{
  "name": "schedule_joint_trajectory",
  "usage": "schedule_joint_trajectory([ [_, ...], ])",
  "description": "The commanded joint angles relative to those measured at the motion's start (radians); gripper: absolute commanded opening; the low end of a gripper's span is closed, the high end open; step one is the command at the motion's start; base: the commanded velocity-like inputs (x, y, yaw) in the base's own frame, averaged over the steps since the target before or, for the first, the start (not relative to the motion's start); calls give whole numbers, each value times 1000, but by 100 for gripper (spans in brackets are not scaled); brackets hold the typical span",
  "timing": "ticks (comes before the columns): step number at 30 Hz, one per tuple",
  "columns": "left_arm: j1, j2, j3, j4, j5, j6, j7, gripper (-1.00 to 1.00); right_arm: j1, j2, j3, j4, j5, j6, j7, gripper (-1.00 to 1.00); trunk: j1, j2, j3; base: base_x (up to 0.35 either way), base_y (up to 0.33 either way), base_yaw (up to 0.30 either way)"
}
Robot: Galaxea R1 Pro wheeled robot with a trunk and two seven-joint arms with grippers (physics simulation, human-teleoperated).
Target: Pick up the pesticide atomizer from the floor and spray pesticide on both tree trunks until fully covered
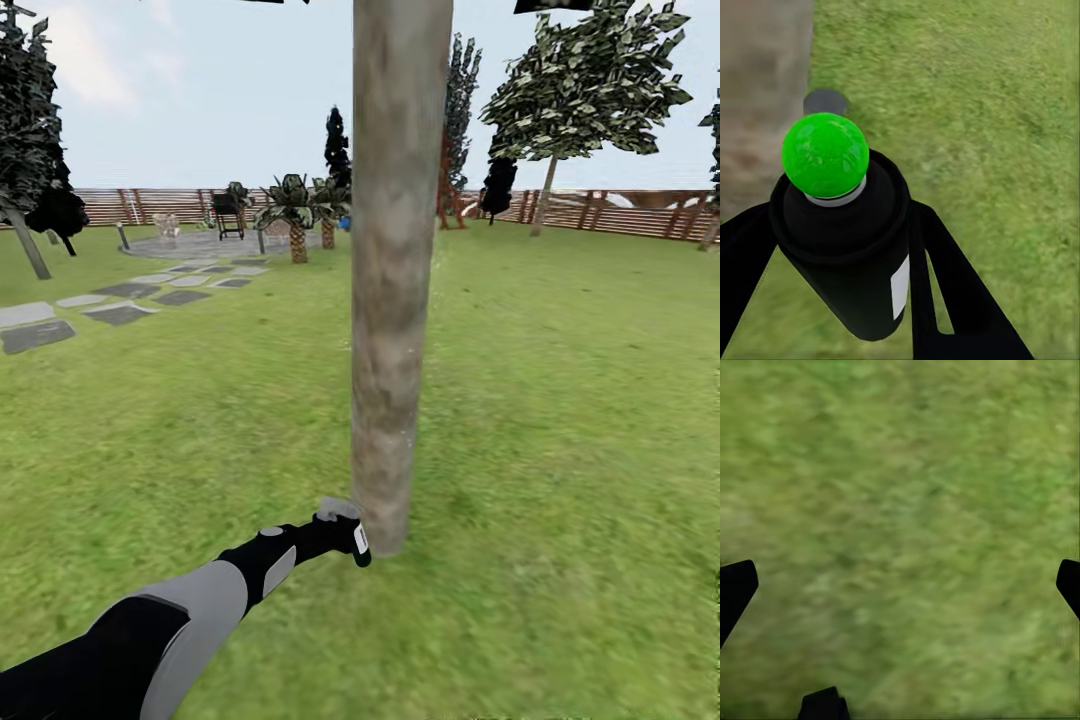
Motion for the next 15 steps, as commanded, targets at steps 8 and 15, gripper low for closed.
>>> schedule_joint_trajectory([
  [8, -1, 0, -8, 1, 11, -5, -3, -100, -2, 0, -6, 4, -4, -9, 3, 100, 0, -1, -1, 8, 30, -278],
  [15, -1, 0, -8, 1, 11, -5, -3, -100, -2, 0, -6, 4, -4, -9, 3, 100, 0, -1, -1, 121, 114, -82],
])
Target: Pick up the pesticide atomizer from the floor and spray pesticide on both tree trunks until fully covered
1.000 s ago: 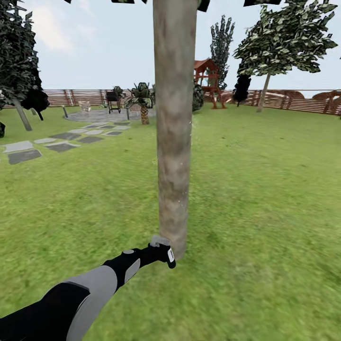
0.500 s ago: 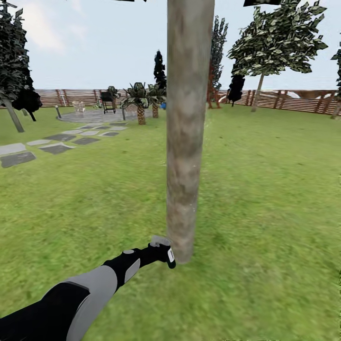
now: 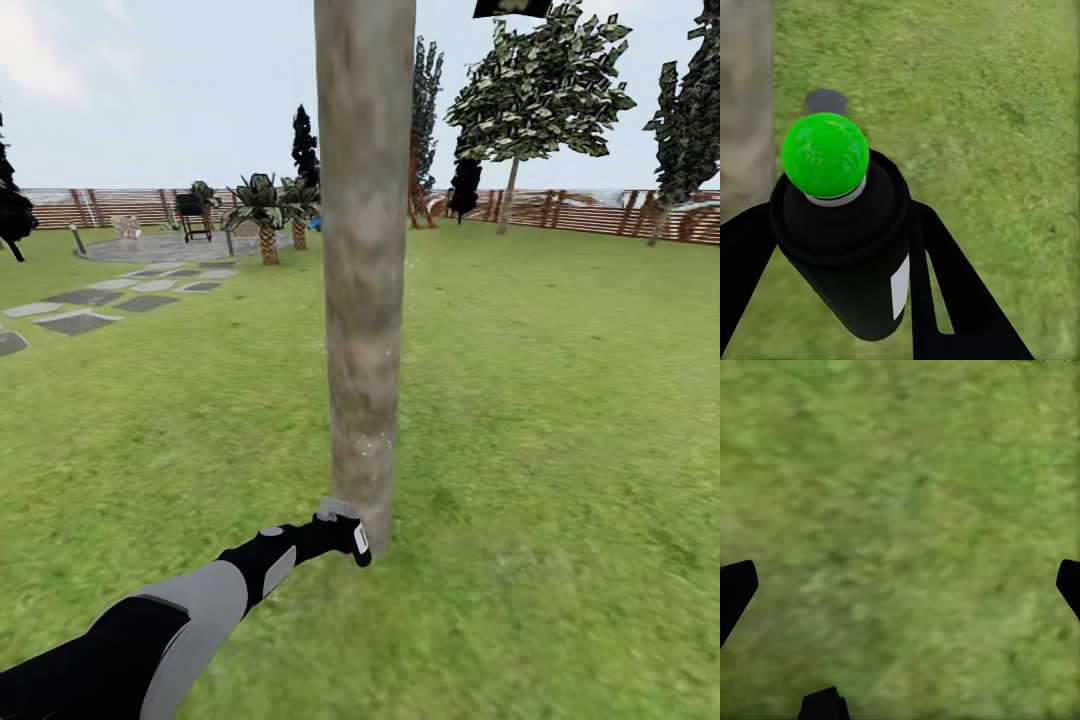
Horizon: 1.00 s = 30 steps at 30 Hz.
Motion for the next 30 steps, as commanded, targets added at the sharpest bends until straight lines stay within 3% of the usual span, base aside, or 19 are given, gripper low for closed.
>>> schedule_joint_trajectory([
  [1, -1, 0, -8, 2, 11, -4, -3, -100, -2, 0, -6, 4, -4, -9, 4, 100, 0, -1, -1, 43, 41, -8],
  [6, -1, 0, -14, -38, 11, 31, -2, -100, -2, 0, -6, 4, -4, -9, 4, 100, 0, -1, -1, 15, 14, -3],
  [7, -1, -1, -14, -111, 10, 116, 0, -100, -2, 0, -6, 4, -4, -9, 4, 100, 0, -1, -1, 2, 2, 0],
  [8, -1, 18, -12, -301, 8, 315, 24, -100, -2, 0, -6, 4, -4, -9, 4, 100, 0, -1, -1, 0, 0, 0],
  [10, -1, 35, -10, -452, 8, 415, 35, -100, -2, 0, -6, 4, -4, -9, 4, 100, 0, -1, -1, 0, 0, 0],
  [23, -1, 56, -6, -489, 5, 430, 37, -100, -2, 0, -6, 4, -4, -9, 4, 100, 0, -1, -1, 80, 0, 0],
  [26, -1, 76, -7, -485, 5, 429, 37, -100, -2, 0, -6, 4, -4, -9, 4, 100, 0, -1, -1, -154, 0, 0],
  [30, -1, 81, -7, -481, 5, 429, 37, -100, -2, 0, -6, 4, -4, -9, 4, 100, 0, -1, -1, -250, 0, 0],
])
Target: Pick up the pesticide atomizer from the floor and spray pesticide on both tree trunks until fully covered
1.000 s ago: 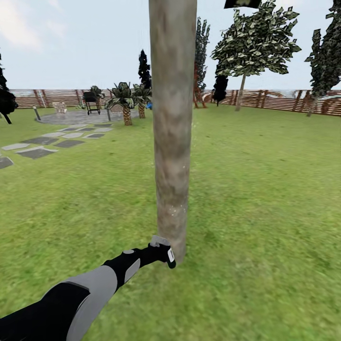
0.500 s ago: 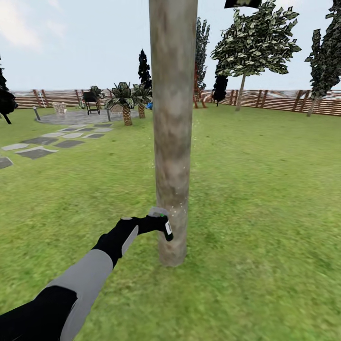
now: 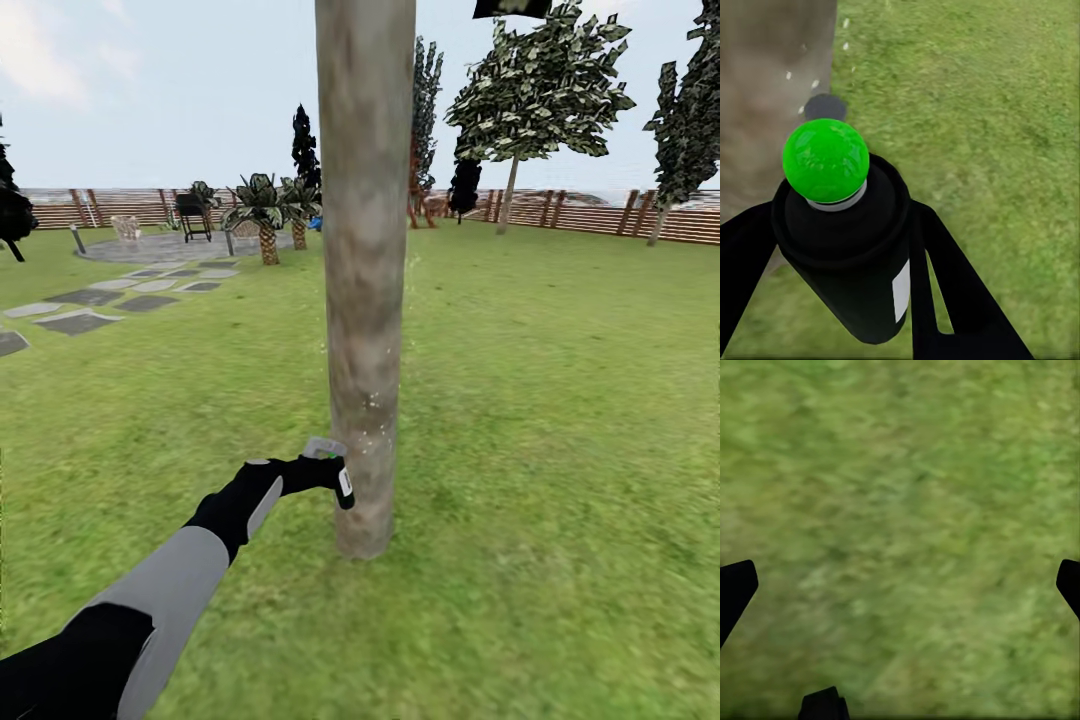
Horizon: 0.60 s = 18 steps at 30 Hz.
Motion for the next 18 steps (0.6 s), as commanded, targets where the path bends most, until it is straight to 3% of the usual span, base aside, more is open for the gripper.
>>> schedule_joint_trajectory([
  [1, -1, 1, -2, -1, 11, 10, 1, -100, -2, 0, -6, 4, -4, -9, 4, 100, 0, -1, -1, -85, 0, 0],
  [4, -1, 0, -7, -9, 10, 13, 12, -100, -2, 0, -6, 4, -4, -9, 4, 100, 0, -1, -1, -42, 0, 0],
  [5, -1, -3, -10, -47, 10, 53, 42, -100, -2, 0, -6, 4, -4, -9, 4, 100, 0, -1, -1, -14, 0, 0],
  [6, -1, -6, -11, -147, 10, 170, 105, -100, -2, 0, -6, 4, -4, -9, 4, 100, 0, -1, -1, -7, 0, 0],
  [7, -1, -7, -11, -187, 10, 216, 130, -100, -2, 0, -6, 4, -4, -9, 4, 100, 0, -1, -1, -6, 0, 0],
  [11, -1, -27, -14, -486, 10, 504, 273, -100, -2, 0, -6, 4, -4, -9, 4, 100, 0, -1, -1, -2, 0, 0],
  [15, -6, -38, -14, -553, 10, 613, 288, -100, -2, 0, -6, 4, -4, -9, 4, 100, 0, -1, -1, 0, 0, 0],
  [18, -8, -35, -5, -607, 11, 634, 289, -100, -2, 0, -6, 4, -4, -9, 4, 100, 0, -1, -1, 0, 0, 0],
])
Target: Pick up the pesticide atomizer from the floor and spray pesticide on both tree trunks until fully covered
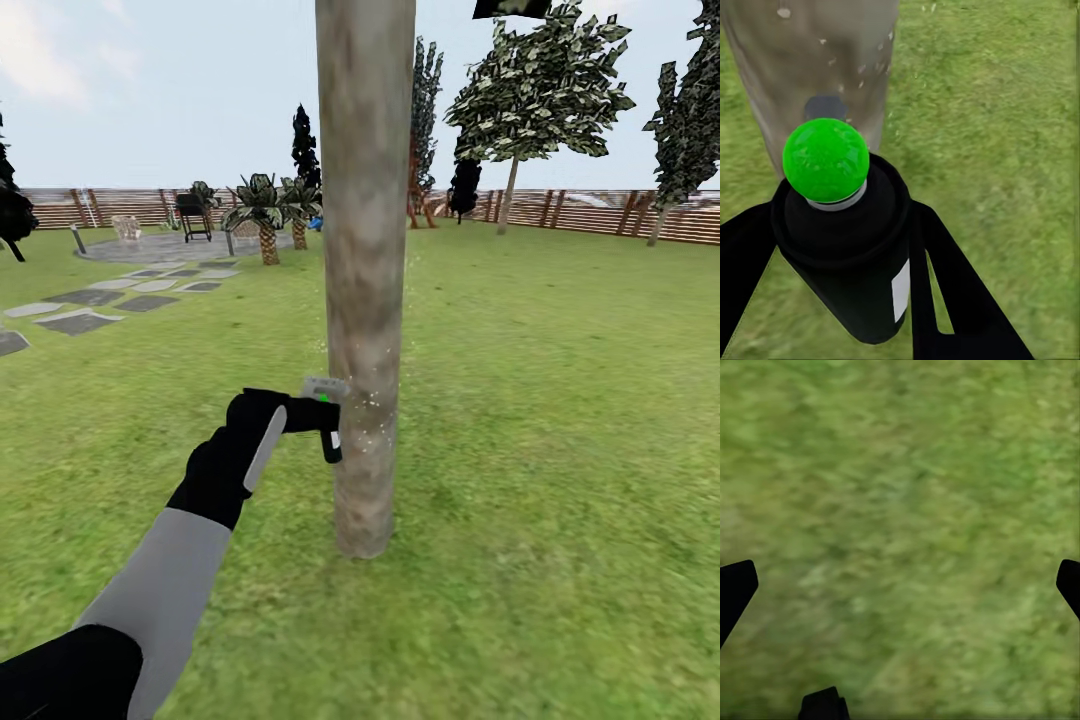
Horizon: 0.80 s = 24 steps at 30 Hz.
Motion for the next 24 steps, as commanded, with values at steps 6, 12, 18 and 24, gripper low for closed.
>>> schedule_joint_trajectory([
  [6, -2, -10, -8, -56, 9, 19, 4, -100, -2, 0, -6, 4, -4, -9, 4, 100, 0, -1, -1, 0, 0, 0],
  [12, -127, -46, -9, -76, 10, 37, 3, -100, -2, 0, -6, 4, -4, -9, 4, 100, 0, -1, -1, 0, 0, 0],
  [18, -166, -42, 1, -118, 12, 39, 3, -100, -2, 0, -6, 4, -4, -9, 4, 100, 0, -1, -1, -49, 0, 0],
  [24, -167, -42, 1, -118, 12, 39, 3, -100, -2, 0, -6, 4, -4, -9, 4, 100, 0, -1, -1, -127, 17, 0],
])
